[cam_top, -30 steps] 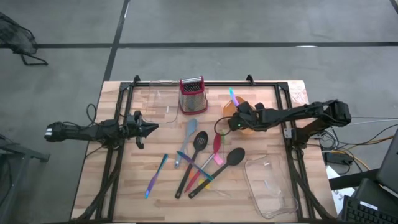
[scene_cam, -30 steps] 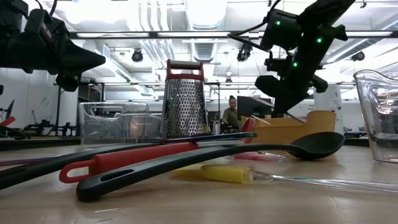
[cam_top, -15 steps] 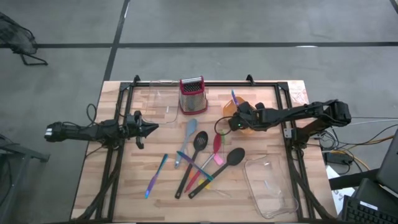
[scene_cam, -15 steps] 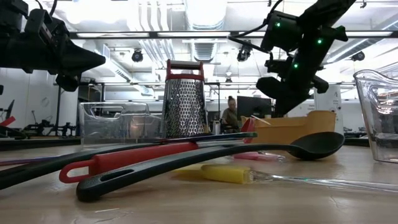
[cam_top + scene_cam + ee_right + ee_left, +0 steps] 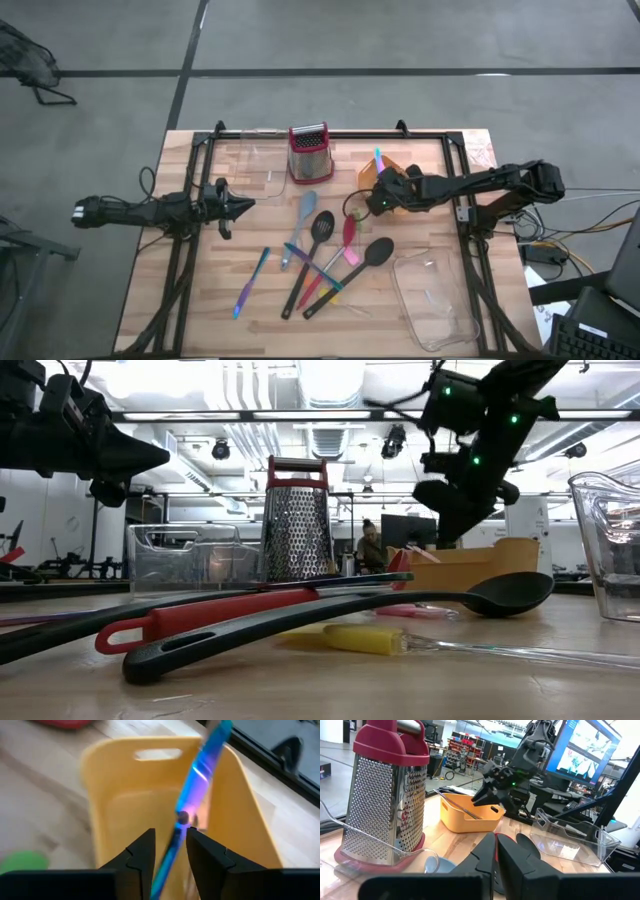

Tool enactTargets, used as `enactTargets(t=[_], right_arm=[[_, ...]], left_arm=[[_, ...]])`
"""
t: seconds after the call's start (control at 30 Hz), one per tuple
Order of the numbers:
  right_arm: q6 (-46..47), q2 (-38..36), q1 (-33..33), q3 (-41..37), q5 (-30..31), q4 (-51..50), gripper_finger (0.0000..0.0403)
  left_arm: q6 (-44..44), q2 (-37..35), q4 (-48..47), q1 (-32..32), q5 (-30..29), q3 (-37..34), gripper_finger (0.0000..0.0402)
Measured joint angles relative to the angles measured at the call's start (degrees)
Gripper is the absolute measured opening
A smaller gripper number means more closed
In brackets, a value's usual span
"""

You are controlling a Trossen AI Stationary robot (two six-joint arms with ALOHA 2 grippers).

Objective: Pick & Place Kitchen Items
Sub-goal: Put the right blue table knife into the orange bin

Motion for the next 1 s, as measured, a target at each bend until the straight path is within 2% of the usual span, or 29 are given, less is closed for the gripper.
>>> enactTargets(t=[0.2, 0.47, 0.57, 0.8, 1.0], right_arm=[[-2.28, 0.0, 4.51, 3.54, -0.63, 1.46, 0.0132], [-6.21, 1.59, 11.84, 6.24, -5.77, 12.83, 0.0168], [-8.2, 4.95, 14.69, 8.39, -7.51, 17.24, 0.0183], [-11.24, 17.05, 19.44, 19.21, -9.38, 17.64, 0.0209], [-12.31, 26.76, 20.67, 28.5, -17.89, 17.48, 0.0216]], left_arm=[[0.01, 0.01, 0.0, -0.01, 0.0, 0.0, 0.0023], [0.0, -0.01, 0.0, -0.02, 0.0, 0.0, 0.0021], [0.0, 0.01, -0.01, -0.02, 0.01, 0.0, 0.0023], [-0.01, 0.05, -0.23, 0.0, 0.0, 0.0, 0.0021], [-0.01, 0.16, -0.37, 0.0, -0.01, 0.0, 0.0023]])
